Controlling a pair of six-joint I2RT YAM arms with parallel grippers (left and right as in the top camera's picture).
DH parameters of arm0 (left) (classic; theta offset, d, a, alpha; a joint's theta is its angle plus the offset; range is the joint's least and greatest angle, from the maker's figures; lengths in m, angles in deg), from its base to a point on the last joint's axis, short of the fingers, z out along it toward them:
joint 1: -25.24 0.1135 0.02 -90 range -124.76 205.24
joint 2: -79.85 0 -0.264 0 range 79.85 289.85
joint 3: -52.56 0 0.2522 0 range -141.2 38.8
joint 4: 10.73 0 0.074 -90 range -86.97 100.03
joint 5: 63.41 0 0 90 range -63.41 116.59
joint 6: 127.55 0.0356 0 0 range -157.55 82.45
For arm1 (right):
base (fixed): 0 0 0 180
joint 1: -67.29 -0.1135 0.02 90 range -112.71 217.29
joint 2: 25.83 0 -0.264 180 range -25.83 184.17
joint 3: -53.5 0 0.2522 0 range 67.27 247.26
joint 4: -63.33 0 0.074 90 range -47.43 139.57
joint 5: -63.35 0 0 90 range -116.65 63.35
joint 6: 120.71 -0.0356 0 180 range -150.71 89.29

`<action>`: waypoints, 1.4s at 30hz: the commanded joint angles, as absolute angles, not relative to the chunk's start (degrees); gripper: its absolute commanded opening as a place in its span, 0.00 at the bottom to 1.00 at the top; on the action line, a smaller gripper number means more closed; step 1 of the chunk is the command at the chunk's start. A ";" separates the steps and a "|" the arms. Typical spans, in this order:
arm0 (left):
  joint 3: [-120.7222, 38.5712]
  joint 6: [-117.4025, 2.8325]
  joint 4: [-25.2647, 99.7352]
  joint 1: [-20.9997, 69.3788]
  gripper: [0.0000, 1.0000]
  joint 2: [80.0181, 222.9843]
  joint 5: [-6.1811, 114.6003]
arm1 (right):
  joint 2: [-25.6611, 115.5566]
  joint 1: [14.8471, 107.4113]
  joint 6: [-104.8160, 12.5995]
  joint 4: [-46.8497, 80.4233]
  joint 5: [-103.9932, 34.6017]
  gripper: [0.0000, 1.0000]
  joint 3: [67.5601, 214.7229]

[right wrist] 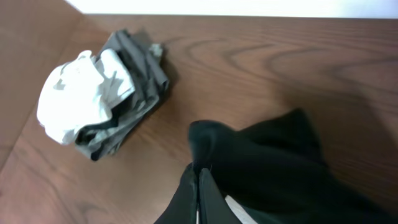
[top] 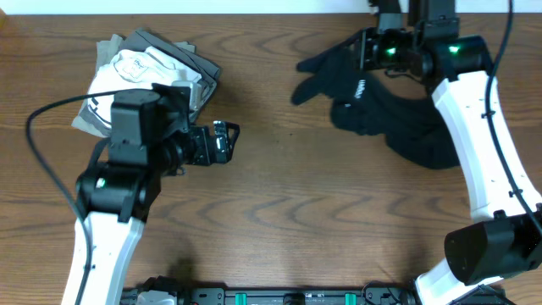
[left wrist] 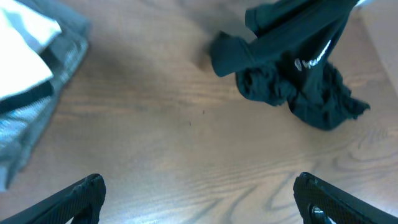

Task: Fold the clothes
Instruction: 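Grasp the black t-shirt with the right gripper and lift it, then drag the black t-shirt leftward and drop it mid-table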

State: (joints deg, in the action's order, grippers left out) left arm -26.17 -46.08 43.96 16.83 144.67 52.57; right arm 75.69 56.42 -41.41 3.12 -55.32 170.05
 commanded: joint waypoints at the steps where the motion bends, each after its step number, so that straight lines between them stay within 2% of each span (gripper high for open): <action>1: -27.44 -45.10 44.15 16.53 0.98 147.69 54.69 | 75.43 54.93 -39.81 2.00 -55.49 0.01 170.33; 7: -27.44 -45.10 43.87 16.53 0.98 150.05 54.69 | 75.41 50.10 -34.68 -3.42 -55.60 0.01 170.33; 10: -27.44 -45.10 43.91 16.53 0.98 149.98 54.69 | 75.32 47.59 -27.90 -5.69 -54.09 0.11 170.33; 15: -27.44 -45.10 44.17 16.53 0.98 149.81 54.69 | 75.30 47.35 -28.23 -6.09 -40.63 0.13 170.33; 16: -27.44 -45.08 44.15 16.53 0.98 149.83 54.69 | 75.30 48.00 -29.54 -5.91 -38.95 0.16 170.33; 17: -27.44 -45.08 44.15 16.53 0.98 149.83 54.69 | 75.30 49.05 -31.11 -5.71 -37.07 0.25 170.33; 23: -27.44 -45.10 44.15 16.53 0.98 149.83 54.69 | 75.84 59.76 -38.83 -5.54 -32.46 0.59 170.13; 25: -27.44 -45.08 44.15 16.53 0.98 149.83 54.67 | 76.56 64.88 -40.16 -5.74 -32.46 0.66 169.85; 32: -27.44 -45.10 44.15 16.53 0.98 149.83 54.67 | 85.07 77.62 -42.92 -6.57 -32.65 0.67 168.82; 35: -27.44 -45.10 44.15 16.53 0.98 149.83 54.67 | 90.31 80.55 -42.92 -5.45 -32.63 0.64 168.82; 42: -27.44 -45.12 44.98 16.53 0.98 149.83 54.69 | 99.78 84.29 -42.90 -3.57 -31.30 0.66 168.82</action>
